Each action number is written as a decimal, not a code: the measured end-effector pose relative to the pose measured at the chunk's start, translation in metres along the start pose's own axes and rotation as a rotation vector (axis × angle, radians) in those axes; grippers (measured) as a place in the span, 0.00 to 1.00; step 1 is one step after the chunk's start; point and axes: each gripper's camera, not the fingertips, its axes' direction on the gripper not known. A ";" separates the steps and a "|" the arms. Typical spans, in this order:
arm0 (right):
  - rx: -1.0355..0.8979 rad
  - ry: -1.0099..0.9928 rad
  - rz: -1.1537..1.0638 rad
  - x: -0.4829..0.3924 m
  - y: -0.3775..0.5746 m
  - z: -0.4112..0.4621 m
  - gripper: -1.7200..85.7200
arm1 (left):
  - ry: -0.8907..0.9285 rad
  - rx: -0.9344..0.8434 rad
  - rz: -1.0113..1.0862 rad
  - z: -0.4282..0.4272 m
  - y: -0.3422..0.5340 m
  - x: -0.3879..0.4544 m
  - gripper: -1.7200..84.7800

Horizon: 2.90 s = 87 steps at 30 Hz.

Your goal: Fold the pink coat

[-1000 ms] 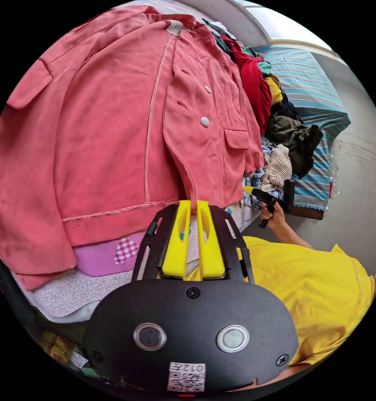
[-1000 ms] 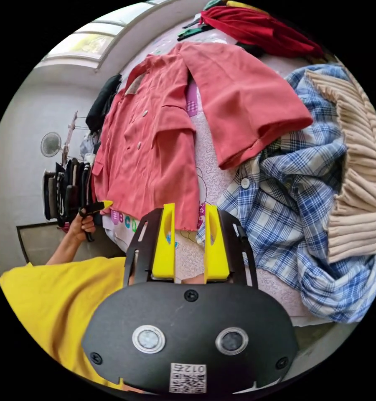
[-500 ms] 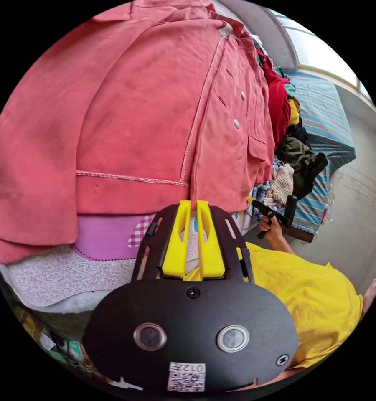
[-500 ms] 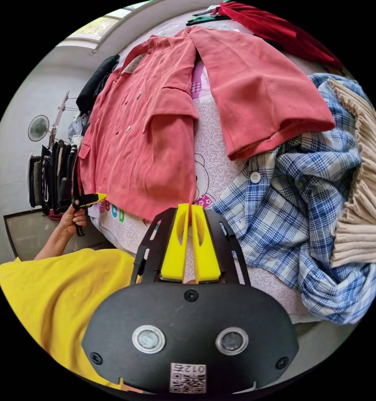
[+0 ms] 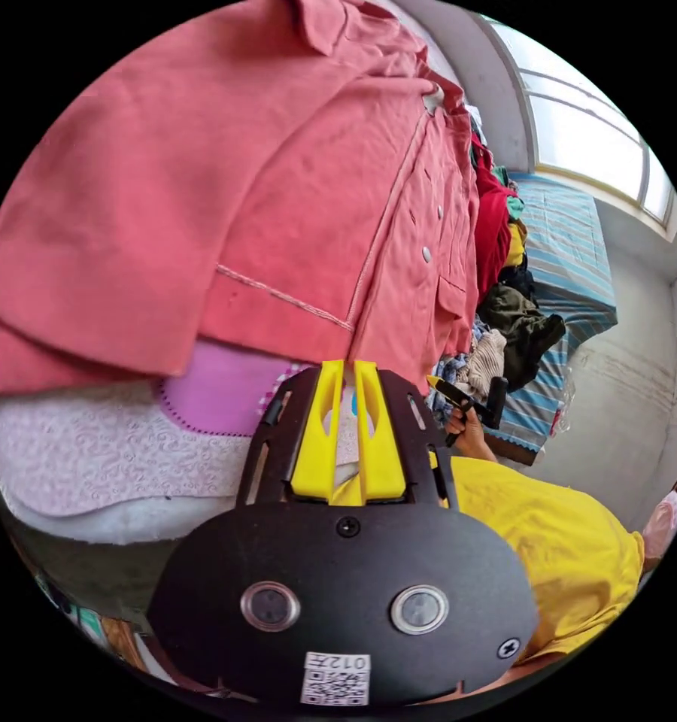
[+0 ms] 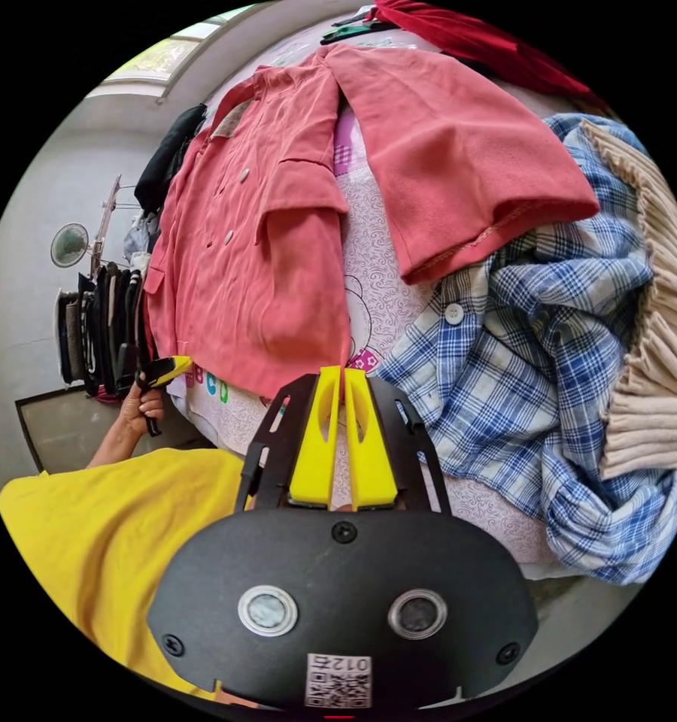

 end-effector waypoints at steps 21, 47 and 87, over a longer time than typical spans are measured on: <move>-0.029 -0.050 0.027 0.014 -0.031 0.003 0.02 | -1.121 -0.291 1.257 0.115 0.065 0.203 0.05; -0.009 0.157 -0.144 -0.061 -0.064 0.014 0.02 | -1.165 0.109 0.328 -0.020 0.030 0.059 0.06; 0.147 0.286 -0.580 -0.454 -0.501 0.246 0.11 | 0.132 0.639 0.241 -0.346 0.063 -0.323 0.02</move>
